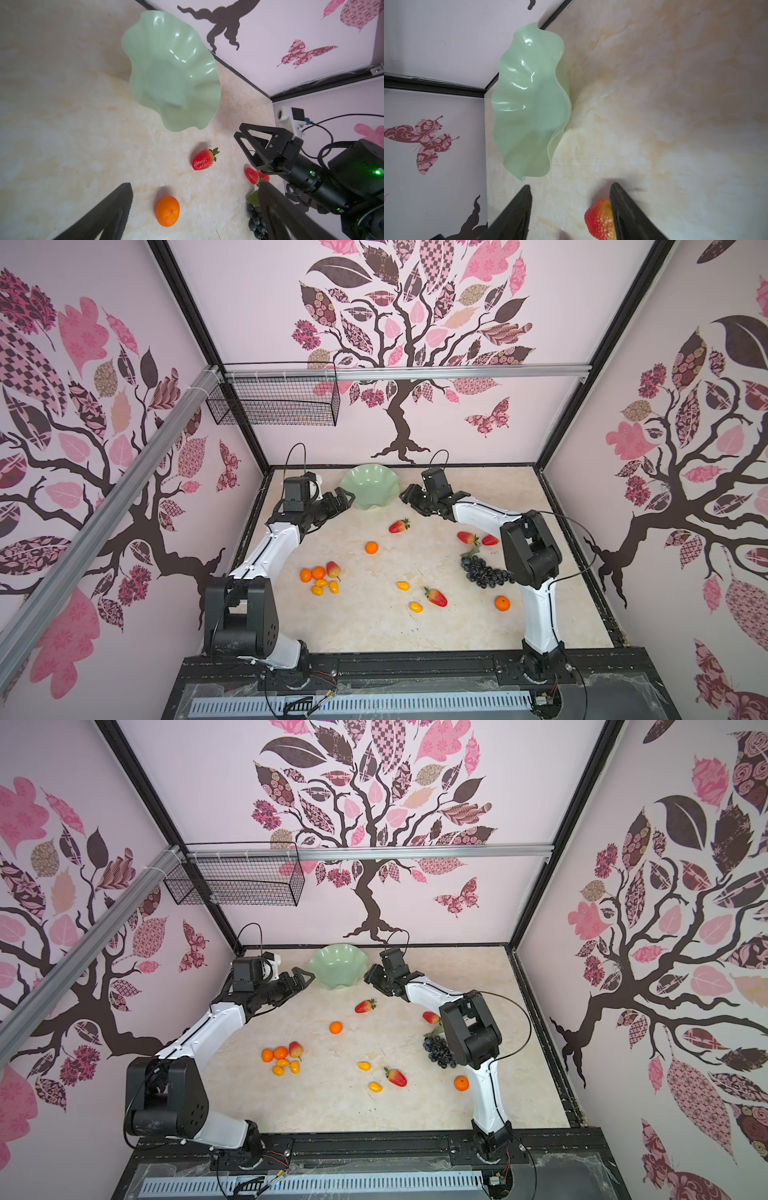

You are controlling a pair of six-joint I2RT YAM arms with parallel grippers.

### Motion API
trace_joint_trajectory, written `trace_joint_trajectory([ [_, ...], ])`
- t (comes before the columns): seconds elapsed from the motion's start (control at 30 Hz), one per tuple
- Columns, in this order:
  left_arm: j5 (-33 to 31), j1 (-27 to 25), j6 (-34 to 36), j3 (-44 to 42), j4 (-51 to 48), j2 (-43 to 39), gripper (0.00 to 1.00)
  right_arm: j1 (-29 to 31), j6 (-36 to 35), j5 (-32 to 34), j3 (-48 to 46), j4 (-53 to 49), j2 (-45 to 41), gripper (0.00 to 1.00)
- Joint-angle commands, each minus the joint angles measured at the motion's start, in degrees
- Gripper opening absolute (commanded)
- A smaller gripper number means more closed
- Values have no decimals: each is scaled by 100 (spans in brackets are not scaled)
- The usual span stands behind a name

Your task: Place and organize the fake fruits in the fruit bowl

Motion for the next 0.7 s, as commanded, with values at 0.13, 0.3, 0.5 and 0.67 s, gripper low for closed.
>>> trace_joint_trajectory([
  [0.13,-1033,99,-345,-417,391,-666,98,143,551,-161,1247,-345,1056,58],
  [0.3,-1005,91,-404,-456,476,-670,98,218,595,-228,2107,-769,1663,54],
  [0.5,-919,101,-404,-419,467,-604,98,291,648,-239,2614,-1016,2155,40],
  [0.67,-829,137,-412,-395,467,-566,98,305,657,-208,2678,-1065,2180,30],
])
